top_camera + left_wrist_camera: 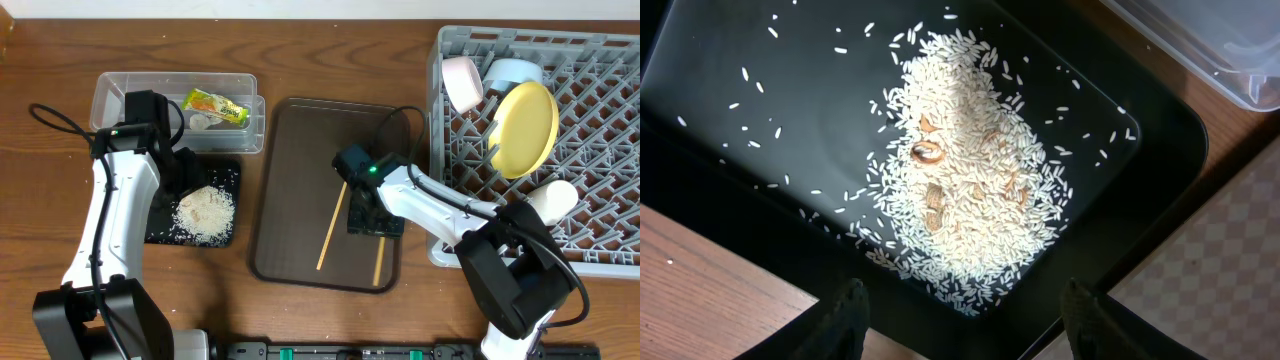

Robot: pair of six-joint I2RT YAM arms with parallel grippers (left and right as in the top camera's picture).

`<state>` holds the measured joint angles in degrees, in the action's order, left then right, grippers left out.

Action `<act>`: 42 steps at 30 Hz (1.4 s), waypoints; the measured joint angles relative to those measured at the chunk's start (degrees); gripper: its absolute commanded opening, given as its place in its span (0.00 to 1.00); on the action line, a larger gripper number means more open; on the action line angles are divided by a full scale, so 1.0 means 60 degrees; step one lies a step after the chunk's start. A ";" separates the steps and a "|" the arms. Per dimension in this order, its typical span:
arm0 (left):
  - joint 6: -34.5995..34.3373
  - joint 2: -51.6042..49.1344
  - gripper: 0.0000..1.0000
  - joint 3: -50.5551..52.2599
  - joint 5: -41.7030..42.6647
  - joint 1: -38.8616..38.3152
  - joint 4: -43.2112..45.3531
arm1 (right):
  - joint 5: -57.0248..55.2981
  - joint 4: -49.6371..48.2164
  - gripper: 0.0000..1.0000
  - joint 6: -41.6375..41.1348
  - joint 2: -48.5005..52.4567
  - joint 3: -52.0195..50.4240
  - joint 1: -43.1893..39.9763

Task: Sort waste into correct bins and load items into the dishwasher rack
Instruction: 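Carry the chopstick with right gripper and drop it into the rack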

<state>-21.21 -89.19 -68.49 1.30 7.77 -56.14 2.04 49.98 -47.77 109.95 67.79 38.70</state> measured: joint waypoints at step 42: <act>0.0000 0.0000 0.65 0.0000 0.0000 0.0000 0.0000 | -0.0321 0.0965 0.01 0.4918 -0.3832 0.0805 -0.4670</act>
<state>-21.21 -89.19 -68.49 1.30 7.77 -56.14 0.12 55.77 -18.26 86.96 72.62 10.68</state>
